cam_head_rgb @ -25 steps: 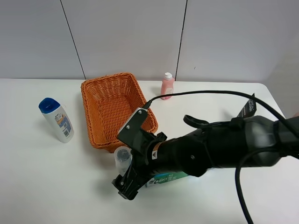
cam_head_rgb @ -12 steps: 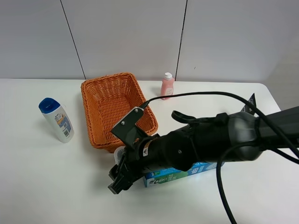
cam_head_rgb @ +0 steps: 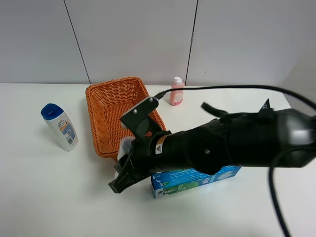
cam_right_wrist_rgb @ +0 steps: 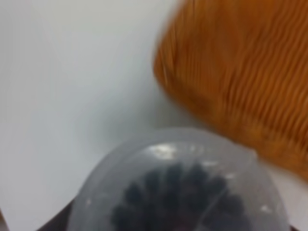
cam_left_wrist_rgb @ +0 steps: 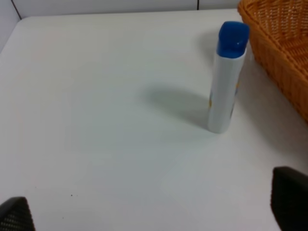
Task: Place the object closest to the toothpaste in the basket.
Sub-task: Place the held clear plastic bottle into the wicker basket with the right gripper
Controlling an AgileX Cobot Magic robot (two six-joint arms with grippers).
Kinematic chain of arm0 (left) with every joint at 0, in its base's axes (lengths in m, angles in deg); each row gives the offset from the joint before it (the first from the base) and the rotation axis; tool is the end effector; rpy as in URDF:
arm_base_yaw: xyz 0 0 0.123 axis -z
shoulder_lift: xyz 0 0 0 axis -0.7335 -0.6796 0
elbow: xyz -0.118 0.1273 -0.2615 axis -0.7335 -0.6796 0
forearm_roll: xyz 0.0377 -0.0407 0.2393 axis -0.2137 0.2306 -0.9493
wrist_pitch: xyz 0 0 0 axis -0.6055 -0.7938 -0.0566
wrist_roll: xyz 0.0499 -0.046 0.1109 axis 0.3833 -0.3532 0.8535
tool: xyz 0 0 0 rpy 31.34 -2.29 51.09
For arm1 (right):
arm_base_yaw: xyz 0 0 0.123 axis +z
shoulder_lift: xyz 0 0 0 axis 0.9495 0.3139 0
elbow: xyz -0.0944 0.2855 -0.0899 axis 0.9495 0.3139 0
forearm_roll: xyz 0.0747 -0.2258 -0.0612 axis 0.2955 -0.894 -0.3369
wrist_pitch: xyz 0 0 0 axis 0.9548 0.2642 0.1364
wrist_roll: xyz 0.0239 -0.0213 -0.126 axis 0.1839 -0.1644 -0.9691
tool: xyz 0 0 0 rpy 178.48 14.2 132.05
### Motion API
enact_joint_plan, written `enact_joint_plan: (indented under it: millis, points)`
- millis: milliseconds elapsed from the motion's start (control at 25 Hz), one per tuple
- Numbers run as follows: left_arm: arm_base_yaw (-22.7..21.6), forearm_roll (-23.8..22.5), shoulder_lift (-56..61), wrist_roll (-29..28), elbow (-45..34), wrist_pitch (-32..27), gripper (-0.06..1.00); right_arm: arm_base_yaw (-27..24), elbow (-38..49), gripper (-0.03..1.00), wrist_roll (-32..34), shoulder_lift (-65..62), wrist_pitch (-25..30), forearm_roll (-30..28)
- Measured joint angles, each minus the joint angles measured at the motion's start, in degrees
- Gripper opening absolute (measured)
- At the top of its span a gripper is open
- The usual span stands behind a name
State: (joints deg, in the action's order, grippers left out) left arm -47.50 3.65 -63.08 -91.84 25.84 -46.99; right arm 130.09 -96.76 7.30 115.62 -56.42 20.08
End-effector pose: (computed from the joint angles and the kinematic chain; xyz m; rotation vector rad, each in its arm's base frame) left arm -0.0062 0.0131 0.2603 -0.0759 2.0151 0.1023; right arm 0.1838 0.3022 0.2145 -1.0049 2.1230 0.6136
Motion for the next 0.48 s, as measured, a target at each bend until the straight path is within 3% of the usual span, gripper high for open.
enact_joint_plan:
  millis: [200,480]
  points:
    - [0.00,-0.02,0.00,0.00,0.00,0.00,0.99,-1.25,-1.81,0.42,0.05,-9.00,-7.16,-4.40]
    - [0.00,-0.02,0.00,0.00,0.00,0.00,0.99,-11.71,-11.50,0.42,0.99,-5.83,-5.93,-10.67]
